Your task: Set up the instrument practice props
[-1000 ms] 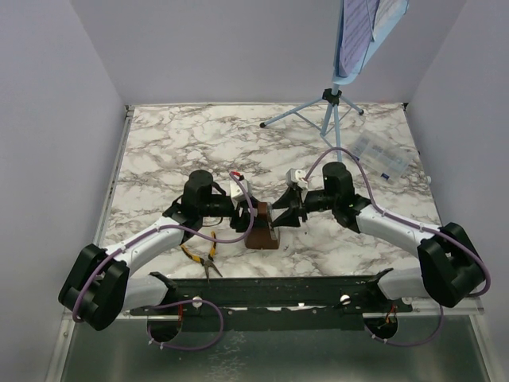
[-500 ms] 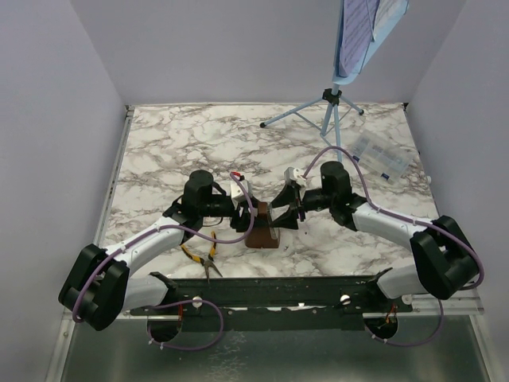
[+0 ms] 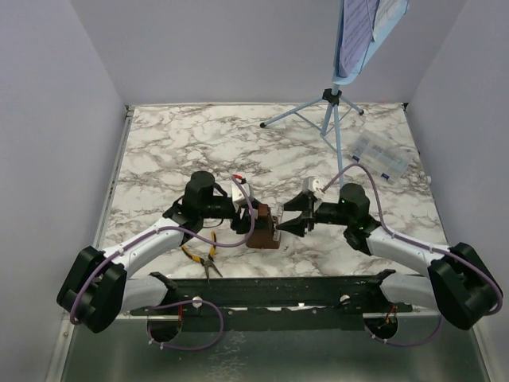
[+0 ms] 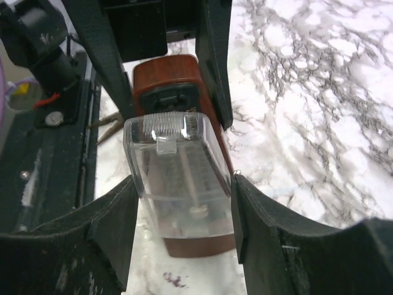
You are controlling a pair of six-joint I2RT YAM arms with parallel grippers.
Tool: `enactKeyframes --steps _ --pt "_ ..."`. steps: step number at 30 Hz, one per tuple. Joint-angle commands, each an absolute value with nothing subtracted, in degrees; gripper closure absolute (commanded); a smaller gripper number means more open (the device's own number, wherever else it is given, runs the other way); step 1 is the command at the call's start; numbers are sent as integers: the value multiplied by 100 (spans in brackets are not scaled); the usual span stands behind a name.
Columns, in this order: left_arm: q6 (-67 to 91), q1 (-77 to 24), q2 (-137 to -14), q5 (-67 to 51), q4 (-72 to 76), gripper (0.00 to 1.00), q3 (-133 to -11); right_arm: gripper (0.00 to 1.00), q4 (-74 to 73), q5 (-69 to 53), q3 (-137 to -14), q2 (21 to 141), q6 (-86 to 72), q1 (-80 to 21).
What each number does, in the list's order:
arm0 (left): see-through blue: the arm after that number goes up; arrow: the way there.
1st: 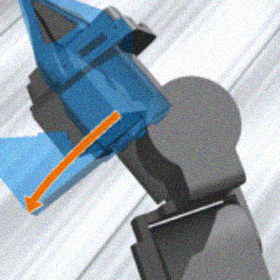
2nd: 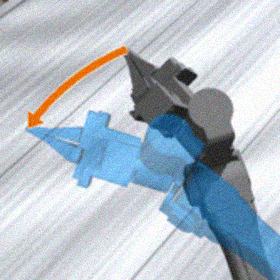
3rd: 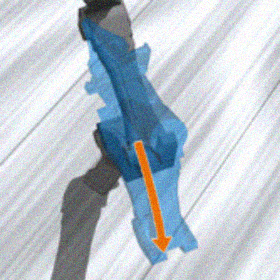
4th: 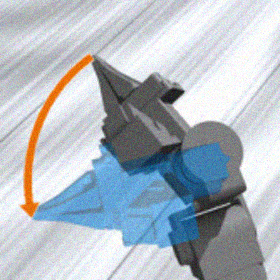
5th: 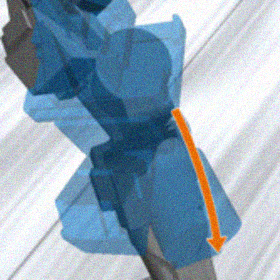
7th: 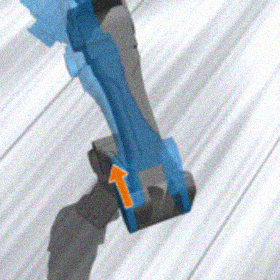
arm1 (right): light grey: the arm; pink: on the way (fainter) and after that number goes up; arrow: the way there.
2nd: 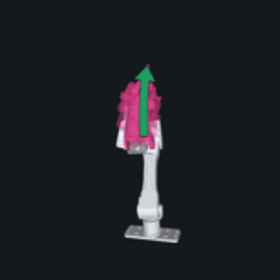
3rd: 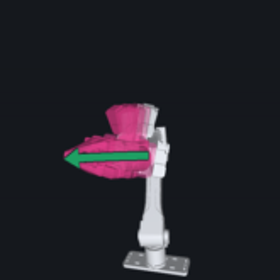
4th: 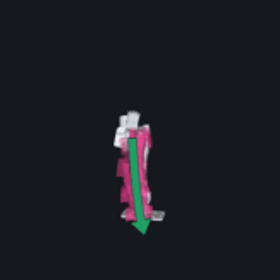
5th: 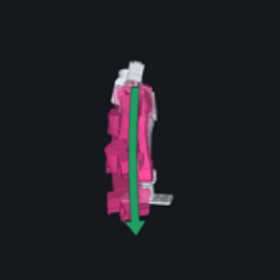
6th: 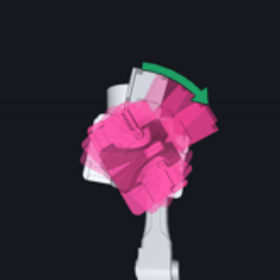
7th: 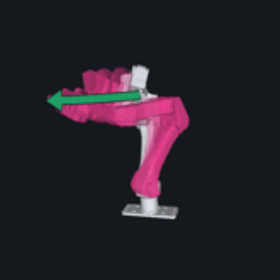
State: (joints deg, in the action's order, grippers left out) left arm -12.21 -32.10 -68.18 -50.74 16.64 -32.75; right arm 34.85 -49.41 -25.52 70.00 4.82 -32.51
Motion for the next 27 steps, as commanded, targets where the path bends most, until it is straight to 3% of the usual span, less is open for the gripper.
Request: enactKeyframes --steps 1,4,6,8,13,16,20,24,27 --pt "-1833 -3100 -6739 -4372 1212 100 -3314 100 5008 -4313 -1962 6498 -663 -3207" --pt "-1852 -3103 -6776 -4427 1180 100 -3339 100 5095 -4442 -2087 6573 -907 -3204" --pt "-1884 -3103 -6722 -4351 1155 100 -3313 100 4343 -3797 -2282 6370 -903 -3207" --pt "-1890 -3102 -6635 -4326 1138 100 -3281 100 3541 -2341 -2364 5902 -1049 -3205" --pt "-1811 -3103 -6643 -4439 1136 100 -3342 100 1261 3252 -2593 5065 -2319 -3191" --pt "-1775 -3103 -6679 -4484 1140 100 -3372 100 -1031 4809 -3297 5375 -3914 -3061" --pt "-1758 -3103 -6675 -4459 1138 100 -3384 99 -1567 3553 -3452 5681 -4627 -1872" --pt "-1731 -3103 -6611 -4424 1134 100 -3367 99 -1558 1509 -3013 5885 -5395 283" --pt "-1725 -3105 -6578 -4430 1134 100 -3356 99 -2364 1894 -3198 6455 -6040 664"
